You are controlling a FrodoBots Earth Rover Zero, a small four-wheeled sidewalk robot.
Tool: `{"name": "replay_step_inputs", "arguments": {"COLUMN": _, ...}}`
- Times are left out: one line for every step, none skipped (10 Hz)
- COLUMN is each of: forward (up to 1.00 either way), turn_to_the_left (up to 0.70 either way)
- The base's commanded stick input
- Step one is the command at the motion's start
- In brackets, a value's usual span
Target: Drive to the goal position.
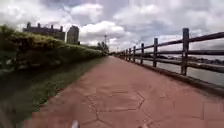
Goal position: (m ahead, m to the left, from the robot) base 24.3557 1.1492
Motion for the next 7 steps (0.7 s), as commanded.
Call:
{"name": "replay_step_inputs", "arguments": {"forward": 1.00, "turn_to_the_left": 0.00}}
{"name": "replay_step_inputs", "arguments": {"forward": 1.00, "turn_to_the_left": 0.00}}
{"name": "replay_step_inputs", "arguments": {"forward": 1.00, "turn_to_the_left": 0.00}}
{"name": "replay_step_inputs", "arguments": {"forward": 1.00, "turn_to_the_left": 0.00}}
{"name": "replay_step_inputs", "arguments": {"forward": 1.00, "turn_to_the_left": 0.00}}
{"name": "replay_step_inputs", "arguments": {"forward": 1.00, "turn_to_the_left": 0.00}}
{"name": "replay_step_inputs", "arguments": {"forward": 1.00, "turn_to_the_left": 0.00}}
